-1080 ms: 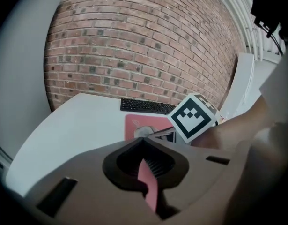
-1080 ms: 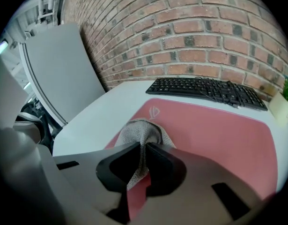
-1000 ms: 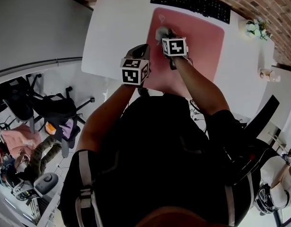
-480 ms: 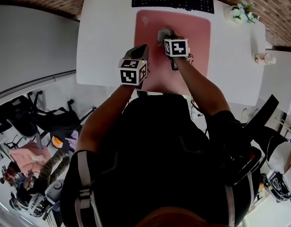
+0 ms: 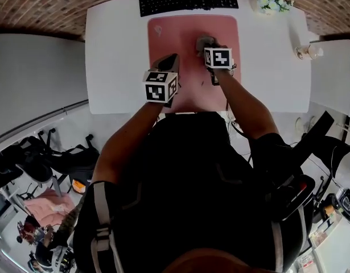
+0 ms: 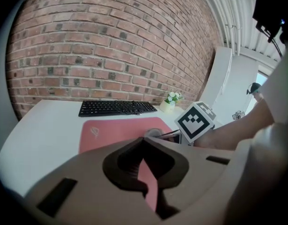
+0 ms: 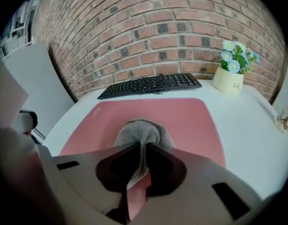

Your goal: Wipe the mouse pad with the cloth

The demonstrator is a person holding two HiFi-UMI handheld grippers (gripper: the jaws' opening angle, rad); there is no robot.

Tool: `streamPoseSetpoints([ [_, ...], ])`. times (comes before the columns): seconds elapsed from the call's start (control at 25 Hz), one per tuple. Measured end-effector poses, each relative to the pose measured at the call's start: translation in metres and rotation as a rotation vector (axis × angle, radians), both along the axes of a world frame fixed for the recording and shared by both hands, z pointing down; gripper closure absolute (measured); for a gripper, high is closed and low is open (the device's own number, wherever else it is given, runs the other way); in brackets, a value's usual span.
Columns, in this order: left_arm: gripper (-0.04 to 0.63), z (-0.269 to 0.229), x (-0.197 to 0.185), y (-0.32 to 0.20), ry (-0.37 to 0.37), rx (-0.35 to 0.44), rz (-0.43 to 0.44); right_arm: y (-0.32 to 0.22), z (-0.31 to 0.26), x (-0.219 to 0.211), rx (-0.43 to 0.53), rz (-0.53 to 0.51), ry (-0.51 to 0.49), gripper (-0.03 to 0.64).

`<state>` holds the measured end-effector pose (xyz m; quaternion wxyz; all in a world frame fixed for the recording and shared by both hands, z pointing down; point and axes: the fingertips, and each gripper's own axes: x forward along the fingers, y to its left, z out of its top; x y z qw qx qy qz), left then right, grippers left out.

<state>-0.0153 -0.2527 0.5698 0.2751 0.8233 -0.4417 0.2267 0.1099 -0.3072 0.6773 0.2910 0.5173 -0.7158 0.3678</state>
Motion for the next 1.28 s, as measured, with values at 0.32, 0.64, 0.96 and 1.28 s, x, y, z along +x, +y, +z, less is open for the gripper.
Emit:
streamPoseSetpoints([
  [0.32, 0.595, -0.003, 0.034, 0.002, 0.002, 0.008, 0.088, 0.006, 0.0, 0.058, 0.001, 0.111, 0.023, 0.575],
  [0.64, 0.595, -0.005, 0.047, -0.001, 0.014, 0.013, 0.117, 0.011, 0.0, 0.104, -0.001, 0.205, 0.048, 0.575],
  [0.96, 0.595, -0.01, 0.046, -0.006, 0.039, 0.028, 0.101, 0.005, -0.029, 0.106, 0.065, 0.148, 0.114, 0.575],
  [1.28, 0.595, -0.023, 0.007, -0.015, 0.062, 0.053, -0.023, -0.028, -0.088, 0.017, 0.156, -0.007, 0.025, 0.575],
])
